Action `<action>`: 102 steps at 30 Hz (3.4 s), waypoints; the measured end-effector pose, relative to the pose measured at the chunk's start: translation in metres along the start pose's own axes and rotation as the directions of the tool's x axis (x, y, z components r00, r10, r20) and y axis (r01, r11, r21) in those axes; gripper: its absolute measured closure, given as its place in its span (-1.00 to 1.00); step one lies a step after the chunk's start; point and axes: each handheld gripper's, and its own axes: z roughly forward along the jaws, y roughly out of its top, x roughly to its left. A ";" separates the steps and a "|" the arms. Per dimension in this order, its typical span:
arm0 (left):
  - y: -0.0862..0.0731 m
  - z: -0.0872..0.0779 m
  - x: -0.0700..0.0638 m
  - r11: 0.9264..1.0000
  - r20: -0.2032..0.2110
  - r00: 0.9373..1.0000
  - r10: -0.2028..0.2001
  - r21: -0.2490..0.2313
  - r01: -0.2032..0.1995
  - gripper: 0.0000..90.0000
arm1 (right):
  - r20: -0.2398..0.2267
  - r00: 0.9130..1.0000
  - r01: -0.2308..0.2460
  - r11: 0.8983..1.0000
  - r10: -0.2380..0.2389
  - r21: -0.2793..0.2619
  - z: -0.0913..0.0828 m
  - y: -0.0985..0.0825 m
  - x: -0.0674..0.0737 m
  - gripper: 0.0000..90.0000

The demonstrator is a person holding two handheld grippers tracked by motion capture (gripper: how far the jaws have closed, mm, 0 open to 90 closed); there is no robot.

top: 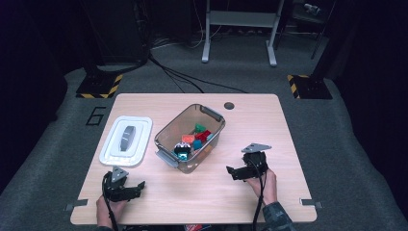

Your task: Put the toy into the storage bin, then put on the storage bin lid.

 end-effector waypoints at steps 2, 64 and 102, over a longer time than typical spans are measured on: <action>0.000 0.000 0.000 1.000 0.000 1.000 0.000 -0.001 0.000 -0.69 | 0.033 0.999 -0.008 1.000 0.007 0.004 0.001 -0.009 -0.007 -1.00; 0.085 0.030 0.093 0.990 -0.087 0.986 -0.141 -0.010 0.141 -0.86 | 0.123 0.992 -0.017 1.000 0.015 0.020 0.011 -0.060 -0.057 -1.00; 0.115 0.052 0.096 0.980 -0.134 0.971 -0.196 0.015 0.200 0.50 | 0.140 0.989 -0.055 0.998 0.053 0.008 0.010 -0.060 -0.057 -0.92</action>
